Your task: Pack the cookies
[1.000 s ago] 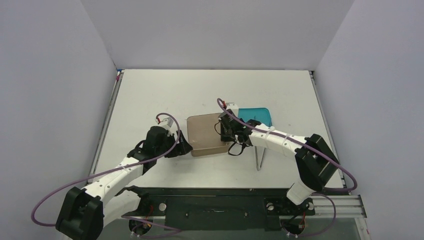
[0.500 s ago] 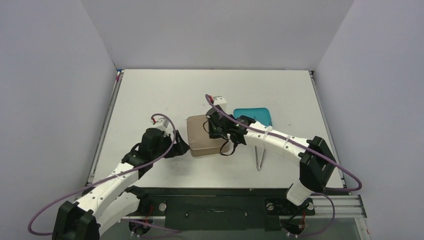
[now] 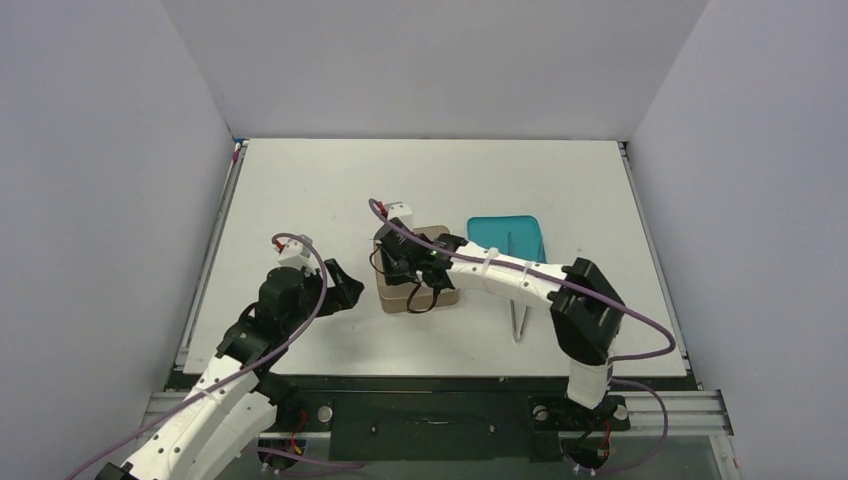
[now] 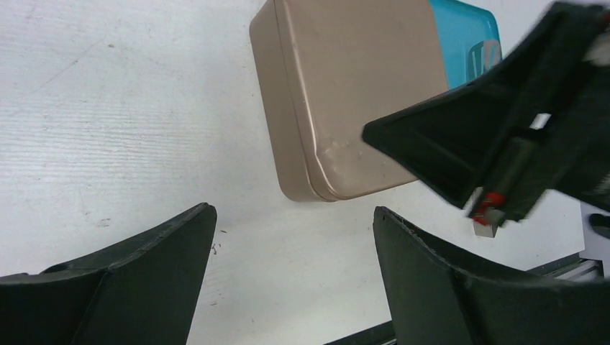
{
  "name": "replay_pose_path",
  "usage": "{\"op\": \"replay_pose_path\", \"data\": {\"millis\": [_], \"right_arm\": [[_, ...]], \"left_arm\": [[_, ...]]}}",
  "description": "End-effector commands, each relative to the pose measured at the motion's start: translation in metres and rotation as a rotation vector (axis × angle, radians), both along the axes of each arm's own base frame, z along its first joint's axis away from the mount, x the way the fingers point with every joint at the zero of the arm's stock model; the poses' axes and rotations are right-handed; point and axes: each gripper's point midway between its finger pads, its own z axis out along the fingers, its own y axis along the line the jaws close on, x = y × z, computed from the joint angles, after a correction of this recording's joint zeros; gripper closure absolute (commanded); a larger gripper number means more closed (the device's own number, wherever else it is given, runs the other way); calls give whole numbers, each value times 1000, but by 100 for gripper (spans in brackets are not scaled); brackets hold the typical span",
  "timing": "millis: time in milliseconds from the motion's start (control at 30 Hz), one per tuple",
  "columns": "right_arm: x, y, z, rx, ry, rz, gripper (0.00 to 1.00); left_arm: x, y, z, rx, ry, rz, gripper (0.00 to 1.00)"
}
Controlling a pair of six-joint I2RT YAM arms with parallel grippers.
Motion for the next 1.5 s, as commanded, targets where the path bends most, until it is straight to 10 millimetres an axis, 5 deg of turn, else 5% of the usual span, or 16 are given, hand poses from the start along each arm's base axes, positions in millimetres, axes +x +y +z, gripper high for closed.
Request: {"op": "replay_pose_path", "data": {"millis": [0,267,567,800,1000,1233,1467], "right_arm": [[-9,22,-30,7,74,32,100],[-33,8,-80,-86,150,41,100],[-3,2,-19,-26,25,-28,100],[43,-37,28,39,-52,-145,100],[82,-74,38,23,-92,-243,100],[109,-87,12,-11,-57,-292,100],[115,-96,-53,-67,44,-308,100]], "left_arm": [[2,6,15,-6,-23,33,21],[-1,7,9,2,-13,28,21],[0,-1,3,-9,12,-4,21],[4,-5,4,-3,9,-20,21],[9,-9,4,0,12,-31,21],[15,-12,4,-1,4,-33,19],[17,-13,2,4,9,-34,15]]}}
